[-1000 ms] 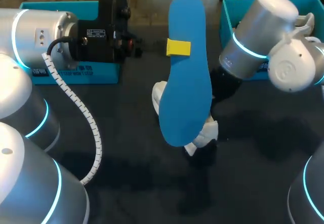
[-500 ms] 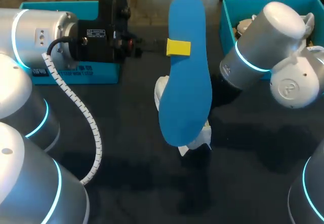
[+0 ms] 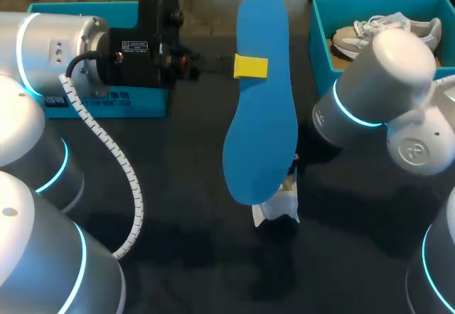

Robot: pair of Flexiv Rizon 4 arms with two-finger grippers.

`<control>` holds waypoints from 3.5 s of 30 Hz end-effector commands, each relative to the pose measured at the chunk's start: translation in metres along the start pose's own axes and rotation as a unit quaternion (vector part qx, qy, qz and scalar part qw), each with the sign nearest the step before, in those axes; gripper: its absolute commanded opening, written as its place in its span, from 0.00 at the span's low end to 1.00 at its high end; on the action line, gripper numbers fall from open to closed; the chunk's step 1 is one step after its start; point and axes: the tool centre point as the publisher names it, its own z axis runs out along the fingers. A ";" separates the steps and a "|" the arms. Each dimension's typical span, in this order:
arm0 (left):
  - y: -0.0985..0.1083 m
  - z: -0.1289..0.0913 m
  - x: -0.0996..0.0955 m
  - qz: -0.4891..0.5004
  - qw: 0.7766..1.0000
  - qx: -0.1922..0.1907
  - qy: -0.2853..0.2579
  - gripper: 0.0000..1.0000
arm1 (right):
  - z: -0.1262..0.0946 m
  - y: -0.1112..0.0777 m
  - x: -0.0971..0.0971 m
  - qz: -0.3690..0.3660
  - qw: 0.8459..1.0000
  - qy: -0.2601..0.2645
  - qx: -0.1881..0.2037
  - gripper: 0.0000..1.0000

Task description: Take the shoe out of the shoebox, open the shoe tongue, remove and reinsert the insole, then place the shoe into the shoebox

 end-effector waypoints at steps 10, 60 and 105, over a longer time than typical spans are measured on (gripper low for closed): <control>-0.001 0.001 -0.001 0.000 1.000 -0.001 0.000 0.00 | 0.018 -0.005 0.003 0.005 1.000 0.001 0.014 0.00; -0.001 0.001 -0.001 0.000 1.000 -0.001 0.000 0.00 | -0.084 0.013 0.047 0.103 0.957 0.264 -0.068 1.00; 0.002 -0.004 -0.026 0.279 0.960 0.012 -0.021 0.00 | -0.221 0.033 0.056 0.128 0.861 0.487 -0.073 1.00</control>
